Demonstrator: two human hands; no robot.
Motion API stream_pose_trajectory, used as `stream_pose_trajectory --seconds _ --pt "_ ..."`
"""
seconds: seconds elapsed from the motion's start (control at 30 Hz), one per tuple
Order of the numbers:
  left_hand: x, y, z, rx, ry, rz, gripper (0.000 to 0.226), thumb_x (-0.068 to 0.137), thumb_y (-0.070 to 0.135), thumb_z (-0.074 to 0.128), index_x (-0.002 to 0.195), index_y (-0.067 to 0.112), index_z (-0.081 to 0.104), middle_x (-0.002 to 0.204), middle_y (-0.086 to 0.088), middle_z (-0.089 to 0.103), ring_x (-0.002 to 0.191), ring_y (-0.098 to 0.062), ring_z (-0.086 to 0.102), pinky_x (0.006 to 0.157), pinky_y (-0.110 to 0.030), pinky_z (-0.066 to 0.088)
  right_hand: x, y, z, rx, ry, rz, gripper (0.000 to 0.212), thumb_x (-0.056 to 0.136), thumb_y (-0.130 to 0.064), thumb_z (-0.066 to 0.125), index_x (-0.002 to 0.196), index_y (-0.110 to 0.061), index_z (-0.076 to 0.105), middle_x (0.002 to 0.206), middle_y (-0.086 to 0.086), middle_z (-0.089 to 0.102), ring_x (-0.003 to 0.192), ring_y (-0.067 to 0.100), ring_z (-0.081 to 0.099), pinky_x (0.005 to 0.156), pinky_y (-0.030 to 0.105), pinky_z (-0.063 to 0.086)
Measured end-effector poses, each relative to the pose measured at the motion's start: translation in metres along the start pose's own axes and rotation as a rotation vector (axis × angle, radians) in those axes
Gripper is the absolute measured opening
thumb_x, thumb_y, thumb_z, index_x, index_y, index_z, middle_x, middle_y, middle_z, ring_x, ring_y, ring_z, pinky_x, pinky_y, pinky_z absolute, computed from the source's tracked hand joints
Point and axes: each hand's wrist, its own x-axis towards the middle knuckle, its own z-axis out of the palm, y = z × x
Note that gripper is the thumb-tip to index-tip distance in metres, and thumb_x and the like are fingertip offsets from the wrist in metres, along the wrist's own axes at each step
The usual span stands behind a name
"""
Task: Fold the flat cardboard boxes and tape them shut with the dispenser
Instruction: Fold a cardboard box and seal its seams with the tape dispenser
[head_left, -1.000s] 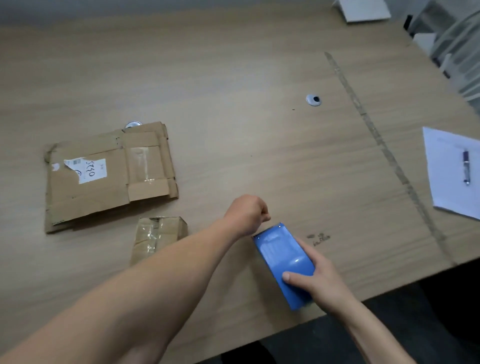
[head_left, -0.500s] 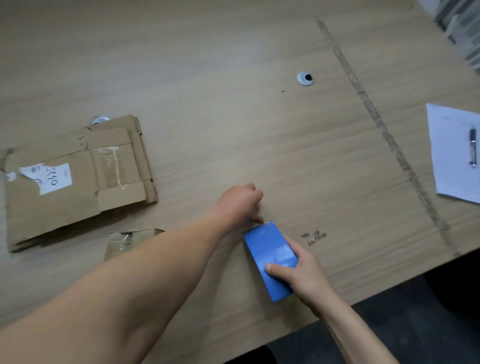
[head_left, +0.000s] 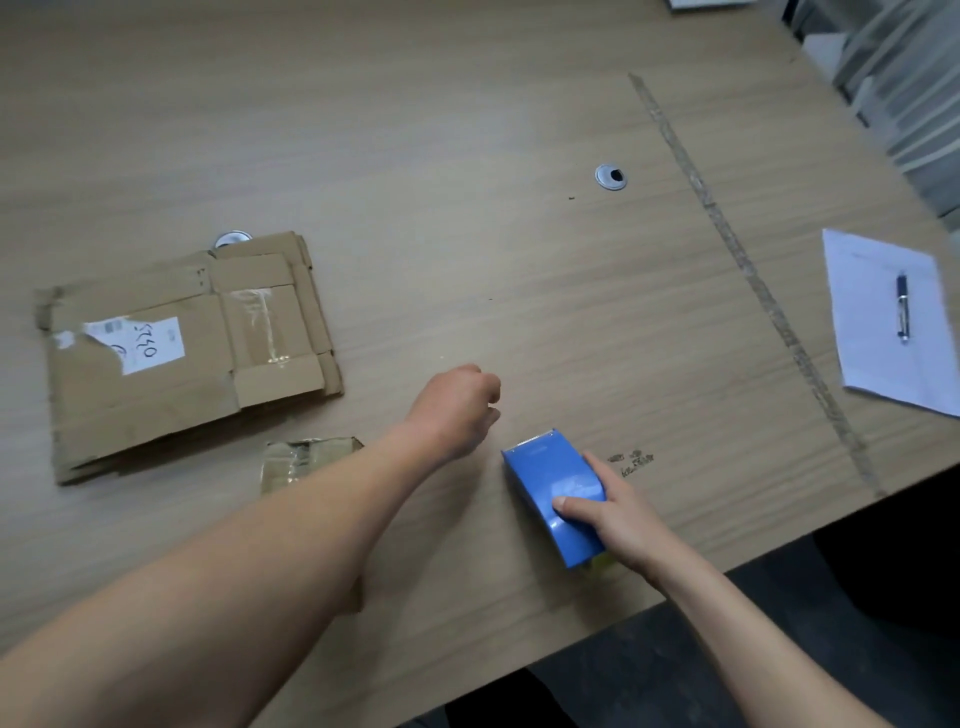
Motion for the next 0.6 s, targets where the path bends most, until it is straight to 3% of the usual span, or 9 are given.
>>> stream_pose_trajectory --seconds 0.07,0.17,0.23,0.3,0.37,0.47,0.53,0.6 --pt "-0.018 -0.002 -0.012 -0.041 0.061 0.0 0.024 0.094 0.027 0.06 0.114 0.014 0.067 0.111 -0.007 0.061 0.102 -0.029 0.059 0.083 -0.032 0.043 -0.003 -0.004 -0.001 -0.04 0.019 0.013 0.067 0.062 -0.043 0.075 0.127 -0.042 0.059 0.107 -0.013 0.073 0.093 0.012 0.072 0.093 0.044 0.057" --pt "-0.05 -0.008 -0.035 -0.143 0.183 -0.011 0.022 0.091 0.028 0.065 0.108 0.014 0.069 0.106 -0.006 0.063 0.096 -0.025 0.061 0.084 -0.033 0.045 -0.005 -0.009 0.0 -0.114 0.066 0.049 0.106 0.055 -0.047 0.074 0.153 -0.028 0.038 0.123 -0.008 0.062 0.098 0.011 0.067 0.082 0.033 0.054" --pt "-0.075 -0.018 -0.051 -0.241 0.302 -0.033 0.017 0.088 0.024 0.07 0.1 0.013 0.071 0.098 -0.004 0.064 0.087 -0.023 0.062 0.082 -0.034 0.047 -0.011 -0.015 0.002 -0.144 0.093 0.07 0.11 0.058 -0.047 0.078 0.157 -0.026 0.033 0.13 -0.003 0.054 0.098 0.011 0.062 0.077 0.03 0.05" --pt "-0.102 -0.037 -0.066 -0.312 0.454 -0.065 0.011 0.085 0.021 0.072 0.092 0.012 0.072 0.089 0.0 0.063 0.078 -0.018 0.061 0.076 -0.033 0.047 -0.017 -0.019 0.003 -0.201 0.163 0.096 0.099 0.073 -0.046 0.083 0.157 -0.027 0.033 0.138 0.004 0.052 0.104 0.019 0.057 0.083 0.034 0.047" --pt "-0.131 -0.059 -0.079 -0.346 0.614 -0.115 0.008 0.085 0.02 0.071 0.086 0.013 0.071 0.083 0.002 0.064 0.076 -0.015 0.058 0.072 -0.032 0.046 -0.025 -0.029 0.003 -0.357 0.345 0.066 0.085 0.084 -0.05 0.076 0.155 -0.025 0.037 0.14 0.009 0.057 0.116 0.028 0.058 0.094 0.04 0.046" --pt "-0.173 -0.089 -0.087 -0.496 0.729 -0.289 0.007 0.091 0.017 0.067 0.087 0.013 0.07 0.084 -0.001 0.065 0.079 -0.016 0.058 0.073 -0.03 0.045 -0.048 -0.057 0.03 -0.348 0.625 -0.186 0.059 0.091 -0.042 0.07 0.143 -0.018 0.055 0.122 0.006 0.067 0.108 0.027 0.063 0.092 0.039 0.047" --pt "-0.194 -0.105 -0.082 -0.59 0.679 -0.432 0.013 0.096 0.022 0.06 0.095 0.014 0.071 0.087 0.0 0.065 0.084 -0.018 0.059 0.077 -0.031 0.045 -0.06 -0.078 0.072 -0.173 0.56 -0.31 0.043 0.094 -0.035 0.067 0.13 -0.011 0.066 0.105 0.003 0.07 0.098 0.023 0.064 0.088 0.033 0.046" --pt "-0.201 -0.113 -0.068 -0.722 0.527 -0.535 0.022 0.1 0.033 0.052 0.092 0.018 0.067 0.08 0.004 0.061 0.082 -0.019 0.057 0.078 -0.04 0.047 -0.058 -0.091 0.115 -0.042 0.354 -0.267 0.05 0.092 -0.046 0.06 0.117 -0.005 0.07 0.097 0.002 0.068 0.093 0.021 0.064 0.085 0.035 0.049"
